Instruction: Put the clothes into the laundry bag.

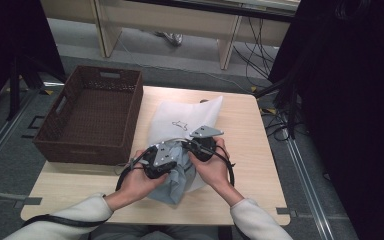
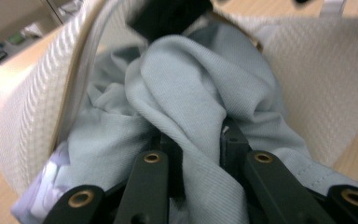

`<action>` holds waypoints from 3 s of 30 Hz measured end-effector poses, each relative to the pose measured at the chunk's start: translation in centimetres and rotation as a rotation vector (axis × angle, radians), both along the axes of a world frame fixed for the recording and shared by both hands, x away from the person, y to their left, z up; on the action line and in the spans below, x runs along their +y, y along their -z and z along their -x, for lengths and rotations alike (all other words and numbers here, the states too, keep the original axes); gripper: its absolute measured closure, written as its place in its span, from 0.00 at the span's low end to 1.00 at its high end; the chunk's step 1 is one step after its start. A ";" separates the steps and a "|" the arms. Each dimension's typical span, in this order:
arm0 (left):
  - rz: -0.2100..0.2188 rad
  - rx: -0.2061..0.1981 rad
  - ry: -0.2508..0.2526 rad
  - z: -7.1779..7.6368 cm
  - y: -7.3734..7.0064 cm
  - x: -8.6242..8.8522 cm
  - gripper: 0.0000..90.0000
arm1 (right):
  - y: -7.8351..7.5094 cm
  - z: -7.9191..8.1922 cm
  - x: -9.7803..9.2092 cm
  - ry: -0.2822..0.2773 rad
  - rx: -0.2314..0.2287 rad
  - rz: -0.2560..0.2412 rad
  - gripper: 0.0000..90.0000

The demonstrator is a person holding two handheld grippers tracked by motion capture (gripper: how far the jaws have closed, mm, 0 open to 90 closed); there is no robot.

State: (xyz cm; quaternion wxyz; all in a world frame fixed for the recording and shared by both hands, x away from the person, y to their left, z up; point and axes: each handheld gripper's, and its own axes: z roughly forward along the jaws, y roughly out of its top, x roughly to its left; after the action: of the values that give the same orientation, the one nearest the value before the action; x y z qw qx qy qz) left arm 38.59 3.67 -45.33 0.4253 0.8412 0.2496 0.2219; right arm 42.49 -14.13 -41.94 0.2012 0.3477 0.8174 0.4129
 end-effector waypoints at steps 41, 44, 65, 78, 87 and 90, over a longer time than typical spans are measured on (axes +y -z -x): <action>-0.020 -0.057 -0.032 -3.1 3.1 -2.4 0.82 | -0.1 0.0 -0.2 -0.021 0.014 -0.003 0.97; -0.025 -0.039 -0.030 -3.3 3.3 -2.3 0.81 | -0.2 0.0 -0.2 0.002 0.028 -0.022 0.97; -0.059 0.069 0.007 0.2 3.5 3.5 0.38 | -0.2 -0.3 -0.7 0.016 0.004 -0.016 0.97; -0.146 0.146 -0.006 -2.1 5.2 2.0 0.75 | -0.1 -0.4 -0.8 0.009 0.018 -0.006 0.97; -0.007 0.103 -0.009 -1.4 3.5 1.3 0.94 | 0.1 -0.3 -0.7 0.023 0.040 -0.021 0.97; 0.043 0.074 -0.007 -1.1 2.6 0.9 0.94 | 0.1 -0.5 -0.6 0.012 0.006 -0.014 0.97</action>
State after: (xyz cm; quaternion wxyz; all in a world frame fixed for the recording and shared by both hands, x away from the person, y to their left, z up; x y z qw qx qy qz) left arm 39.68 4.61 -47.96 0.4328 0.8386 0.2729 0.1868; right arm 42.96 -14.71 -42.05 0.1986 0.3551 0.8131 0.4163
